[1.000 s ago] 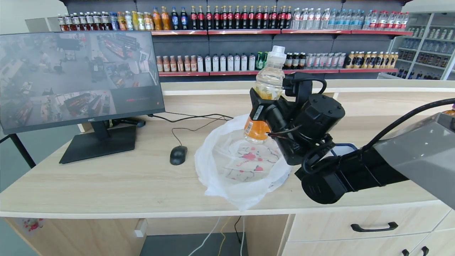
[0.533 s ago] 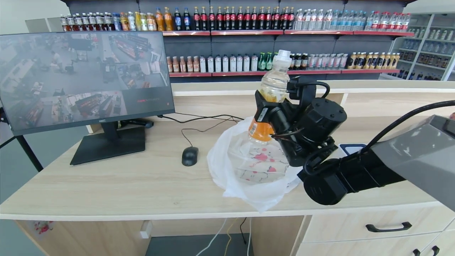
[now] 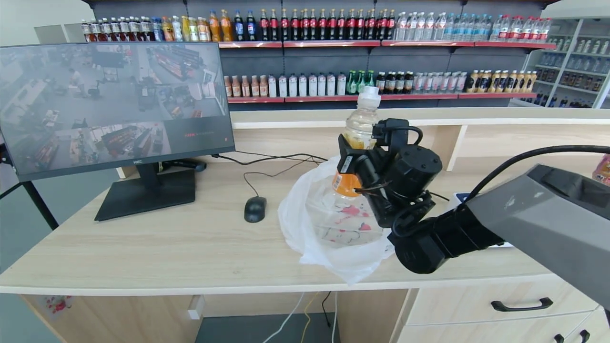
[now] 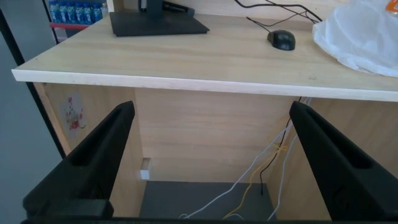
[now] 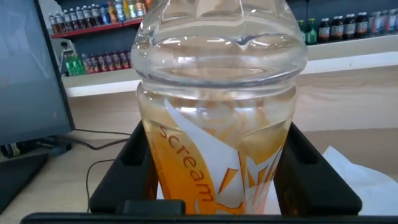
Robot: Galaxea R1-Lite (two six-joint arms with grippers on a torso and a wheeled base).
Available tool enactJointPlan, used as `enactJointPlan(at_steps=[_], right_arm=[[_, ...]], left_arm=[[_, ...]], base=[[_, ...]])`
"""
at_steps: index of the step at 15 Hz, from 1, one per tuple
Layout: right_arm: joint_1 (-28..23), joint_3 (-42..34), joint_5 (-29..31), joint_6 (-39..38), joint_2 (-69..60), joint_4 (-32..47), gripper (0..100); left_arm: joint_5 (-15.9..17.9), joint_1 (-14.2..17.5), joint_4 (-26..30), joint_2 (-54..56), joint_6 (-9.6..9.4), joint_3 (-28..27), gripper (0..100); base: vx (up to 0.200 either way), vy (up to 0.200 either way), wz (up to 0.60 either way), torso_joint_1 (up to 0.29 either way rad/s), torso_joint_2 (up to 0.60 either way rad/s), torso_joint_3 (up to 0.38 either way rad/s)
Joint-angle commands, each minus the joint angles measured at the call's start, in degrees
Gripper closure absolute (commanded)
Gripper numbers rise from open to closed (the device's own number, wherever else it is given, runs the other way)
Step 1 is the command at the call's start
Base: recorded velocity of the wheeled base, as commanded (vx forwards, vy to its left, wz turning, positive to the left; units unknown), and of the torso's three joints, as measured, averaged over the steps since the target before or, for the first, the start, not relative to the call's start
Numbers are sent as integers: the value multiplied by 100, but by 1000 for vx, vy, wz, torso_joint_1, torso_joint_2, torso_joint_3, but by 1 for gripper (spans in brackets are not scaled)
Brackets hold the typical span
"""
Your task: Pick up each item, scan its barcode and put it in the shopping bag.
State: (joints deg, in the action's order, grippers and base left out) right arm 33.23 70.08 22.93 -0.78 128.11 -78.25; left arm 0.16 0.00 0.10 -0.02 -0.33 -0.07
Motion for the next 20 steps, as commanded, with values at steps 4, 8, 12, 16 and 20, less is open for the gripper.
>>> enactJointPlan(at_steps=[4, 8, 12, 16, 20], right_arm=[[-10, 146, -34, -19, 478, -111, 100], [-1, 506, -61, 192, 838, -234, 100], [-1, 577, -69, 192, 979, -226, 100], [-1, 454, -790, 333, 1234, -858, 100], [-106, 445, -790, 342, 1357, -894, 100]], left_arm=[[2, 0, -1, 2, -2, 7, 0], [2, 0, -1, 2, -2, -1, 0], [2, 0, -1, 2, -2, -1, 0], [2, 0, -1, 2, -2, -1, 0], [2, 0, -1, 2, -2, -1, 0]], base=[[0, 0, 0, 0, 0, 0], [0, 0, 0, 0, 0, 0], [0, 0, 0, 0, 0, 0], [0, 0, 0, 0, 0, 0], [0, 0, 0, 0, 0, 0]])
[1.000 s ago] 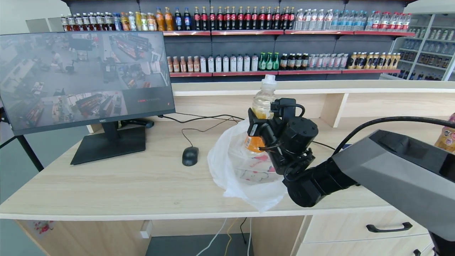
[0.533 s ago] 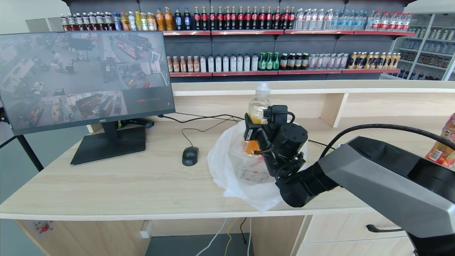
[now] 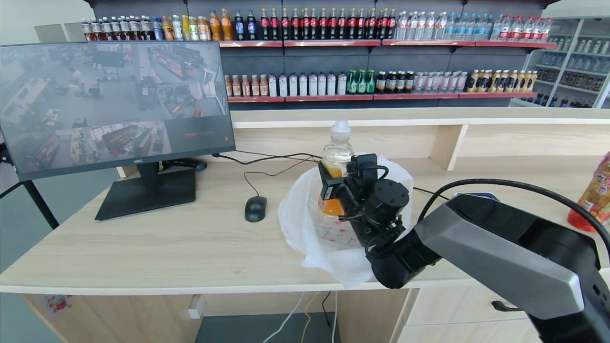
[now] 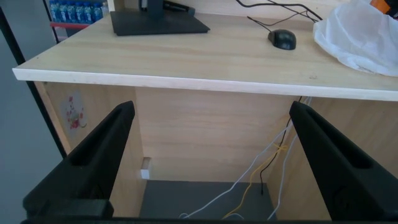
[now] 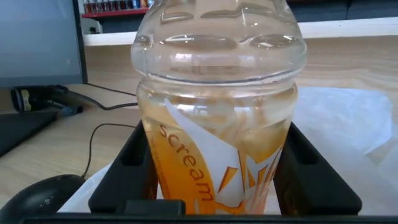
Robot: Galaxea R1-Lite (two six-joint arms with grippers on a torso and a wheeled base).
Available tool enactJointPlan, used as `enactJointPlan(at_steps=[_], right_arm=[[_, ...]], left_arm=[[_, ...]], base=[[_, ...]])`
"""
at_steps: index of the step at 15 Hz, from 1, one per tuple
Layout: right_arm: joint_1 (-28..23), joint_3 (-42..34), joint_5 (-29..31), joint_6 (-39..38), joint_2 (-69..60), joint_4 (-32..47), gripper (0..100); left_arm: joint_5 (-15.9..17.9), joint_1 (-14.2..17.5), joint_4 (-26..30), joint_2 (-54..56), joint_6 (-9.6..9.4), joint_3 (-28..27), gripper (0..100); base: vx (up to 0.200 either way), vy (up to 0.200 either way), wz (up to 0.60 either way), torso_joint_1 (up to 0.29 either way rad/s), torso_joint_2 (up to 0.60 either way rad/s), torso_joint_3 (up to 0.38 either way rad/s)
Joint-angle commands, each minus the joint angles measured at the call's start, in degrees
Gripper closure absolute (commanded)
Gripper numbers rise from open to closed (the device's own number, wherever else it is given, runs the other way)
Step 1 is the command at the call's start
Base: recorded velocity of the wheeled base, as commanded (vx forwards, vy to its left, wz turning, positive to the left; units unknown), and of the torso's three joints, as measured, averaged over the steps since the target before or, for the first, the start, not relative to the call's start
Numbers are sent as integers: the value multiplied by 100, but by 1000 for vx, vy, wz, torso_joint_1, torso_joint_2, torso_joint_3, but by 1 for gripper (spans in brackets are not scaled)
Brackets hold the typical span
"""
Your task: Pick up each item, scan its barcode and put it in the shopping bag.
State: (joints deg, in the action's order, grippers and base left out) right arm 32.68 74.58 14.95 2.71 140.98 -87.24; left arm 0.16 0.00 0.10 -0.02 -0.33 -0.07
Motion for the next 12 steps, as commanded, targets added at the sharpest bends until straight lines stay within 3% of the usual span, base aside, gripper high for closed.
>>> enactJointPlan(at_steps=[1, 12], right_arm=[[-78, -14, 8, -7, 70, -4, 100], [-69, -111, 96, 19, 43, -22, 100]], left_arm=[[2, 0, -1, 2, -2, -1, 0], [2, 0, -1, 2, -2, -1, 0]], base=[[0, 0, 0, 0, 0, 0], [0, 0, 0, 0, 0, 0]])
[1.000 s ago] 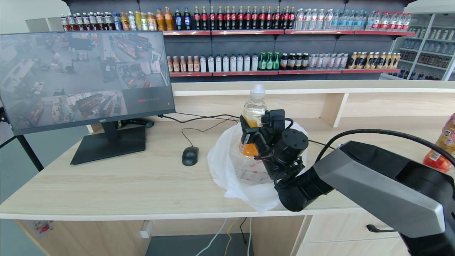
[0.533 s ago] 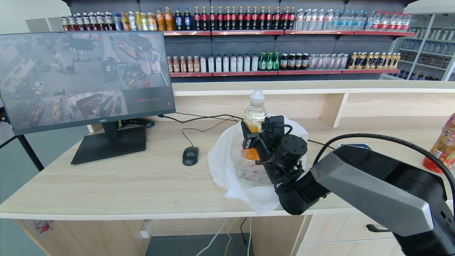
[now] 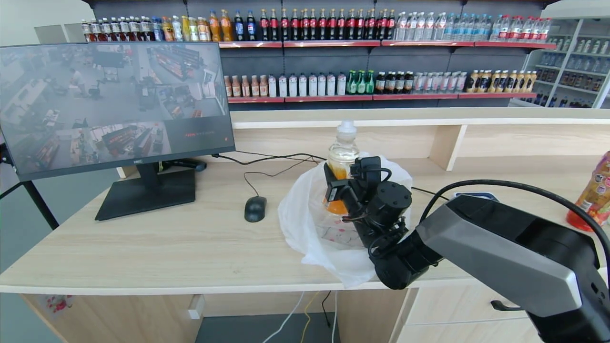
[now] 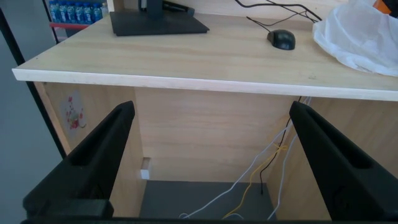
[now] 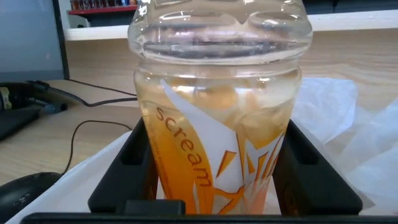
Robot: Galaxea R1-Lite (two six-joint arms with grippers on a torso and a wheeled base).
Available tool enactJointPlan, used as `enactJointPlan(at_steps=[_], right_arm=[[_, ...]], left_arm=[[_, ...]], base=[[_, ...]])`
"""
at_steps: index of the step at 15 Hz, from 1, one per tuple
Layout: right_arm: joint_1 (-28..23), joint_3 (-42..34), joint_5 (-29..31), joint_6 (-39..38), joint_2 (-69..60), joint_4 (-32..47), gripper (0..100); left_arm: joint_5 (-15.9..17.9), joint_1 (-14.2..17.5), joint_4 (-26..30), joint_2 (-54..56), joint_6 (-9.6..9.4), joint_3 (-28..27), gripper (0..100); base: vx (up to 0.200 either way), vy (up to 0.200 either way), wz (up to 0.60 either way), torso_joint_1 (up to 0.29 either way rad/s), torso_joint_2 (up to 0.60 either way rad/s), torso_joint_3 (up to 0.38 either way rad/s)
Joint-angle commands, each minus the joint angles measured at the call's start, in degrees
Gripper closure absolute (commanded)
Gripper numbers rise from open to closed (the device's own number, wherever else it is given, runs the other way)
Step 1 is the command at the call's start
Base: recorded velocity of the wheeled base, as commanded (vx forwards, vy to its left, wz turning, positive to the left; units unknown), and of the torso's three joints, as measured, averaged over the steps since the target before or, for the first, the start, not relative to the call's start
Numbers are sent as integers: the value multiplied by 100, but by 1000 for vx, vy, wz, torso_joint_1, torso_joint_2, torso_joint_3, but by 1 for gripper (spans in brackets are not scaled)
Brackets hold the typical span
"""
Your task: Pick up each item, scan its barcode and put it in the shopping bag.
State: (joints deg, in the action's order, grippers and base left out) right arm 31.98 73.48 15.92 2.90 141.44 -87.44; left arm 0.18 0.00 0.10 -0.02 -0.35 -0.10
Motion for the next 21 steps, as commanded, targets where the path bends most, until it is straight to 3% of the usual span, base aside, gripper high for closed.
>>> enactJointPlan(at_steps=[1, 16, 17, 21], right_arm=[[2, -1, -1, 17, -11, -1, 100], [160, -335, -1, -70, -134, -1, 100], [248, -335, -1, -123, -143, 8, 0], [292, -335, 8, -62, -186, -62, 0]], left_arm=[[-1, 0, -1, 2, 0, 10, 0], [-1, 0, -1, 2, 0, 1, 0], [-1, 0, -1, 2, 0, 1, 0], [-1, 0, -1, 2, 0, 10, 0]], base=[[0, 0, 0, 0, 0, 0], [0, 0, 0, 0, 0, 0], [0, 0, 0, 0, 0, 0], [0, 0, 0, 0, 0, 0]])
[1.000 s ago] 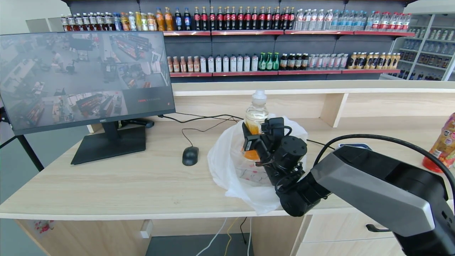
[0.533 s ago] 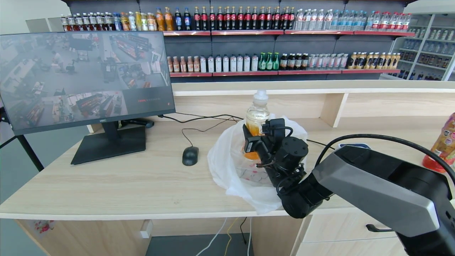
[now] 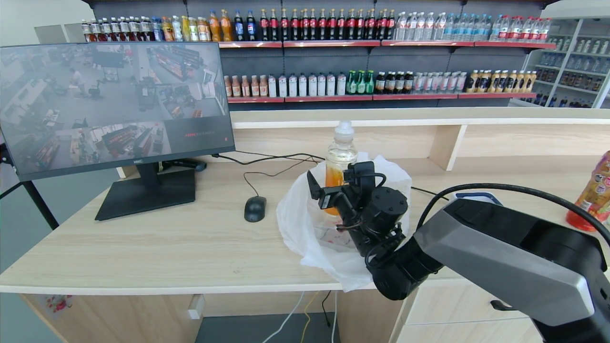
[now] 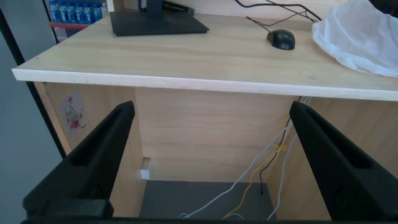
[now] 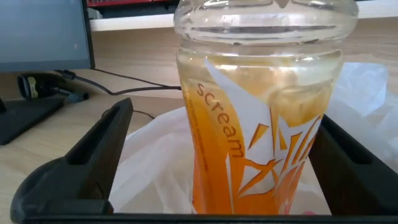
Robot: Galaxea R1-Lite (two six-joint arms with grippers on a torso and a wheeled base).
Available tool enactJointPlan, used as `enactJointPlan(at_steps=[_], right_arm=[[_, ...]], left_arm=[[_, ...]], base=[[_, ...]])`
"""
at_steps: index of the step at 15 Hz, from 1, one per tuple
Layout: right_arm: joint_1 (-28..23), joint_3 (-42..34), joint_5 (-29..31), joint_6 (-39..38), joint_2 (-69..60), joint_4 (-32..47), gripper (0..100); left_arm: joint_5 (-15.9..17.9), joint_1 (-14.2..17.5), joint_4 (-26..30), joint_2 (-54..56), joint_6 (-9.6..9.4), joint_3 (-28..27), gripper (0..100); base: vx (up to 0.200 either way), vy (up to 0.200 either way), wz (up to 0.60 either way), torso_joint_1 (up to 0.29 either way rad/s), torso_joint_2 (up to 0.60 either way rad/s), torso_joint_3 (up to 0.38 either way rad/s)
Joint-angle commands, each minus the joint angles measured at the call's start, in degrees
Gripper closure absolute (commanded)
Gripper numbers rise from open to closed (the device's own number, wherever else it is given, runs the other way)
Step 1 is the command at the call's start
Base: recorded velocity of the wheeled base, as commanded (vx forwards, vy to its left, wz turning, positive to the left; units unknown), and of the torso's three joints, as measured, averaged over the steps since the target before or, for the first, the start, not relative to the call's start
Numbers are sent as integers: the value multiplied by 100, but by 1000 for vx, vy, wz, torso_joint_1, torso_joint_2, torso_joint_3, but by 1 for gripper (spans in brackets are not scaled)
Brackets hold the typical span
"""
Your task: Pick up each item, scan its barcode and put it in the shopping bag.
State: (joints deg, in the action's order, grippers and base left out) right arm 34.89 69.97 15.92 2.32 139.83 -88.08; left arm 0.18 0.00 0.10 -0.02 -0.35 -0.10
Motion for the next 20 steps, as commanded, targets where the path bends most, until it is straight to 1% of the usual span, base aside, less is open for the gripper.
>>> enactJointPlan(at_steps=[1, 7, 11, 14, 17, 20], right_arm=[[-26, 34, -1, -3, -26, -52, 0], [-158, -28, 60, 67, -113, -192, 0], [-149, -318, 60, 287, -404, -192, 0], [-123, -1109, 78, 322, -1054, -192, 0], [-79, -1654, 95, 375, -1660, -192, 0], [141, -2568, 175, 392, -2425, -192, 0]], left_arm=[[-1, 0, -1, 2, 0, 1, 0], [-1, 0, -1, 2, 0, 1, 0], [-1, 0, -1, 2, 0, 1, 0], [-1, 0, -1, 2, -9, 1, 0], [-1, 0, -1, 2, -9, 1, 0], [-1, 0, -1, 2, -9, 1, 0]], base=[[0, 0, 0, 0, 0, 0], [0, 0, 0, 0, 0, 0], [0, 0, 0, 0, 0, 0], [0, 0, 0, 0, 0, 0], [0, 0, 0, 0, 0, 0], [0, 0, 0, 0, 0, 0]])
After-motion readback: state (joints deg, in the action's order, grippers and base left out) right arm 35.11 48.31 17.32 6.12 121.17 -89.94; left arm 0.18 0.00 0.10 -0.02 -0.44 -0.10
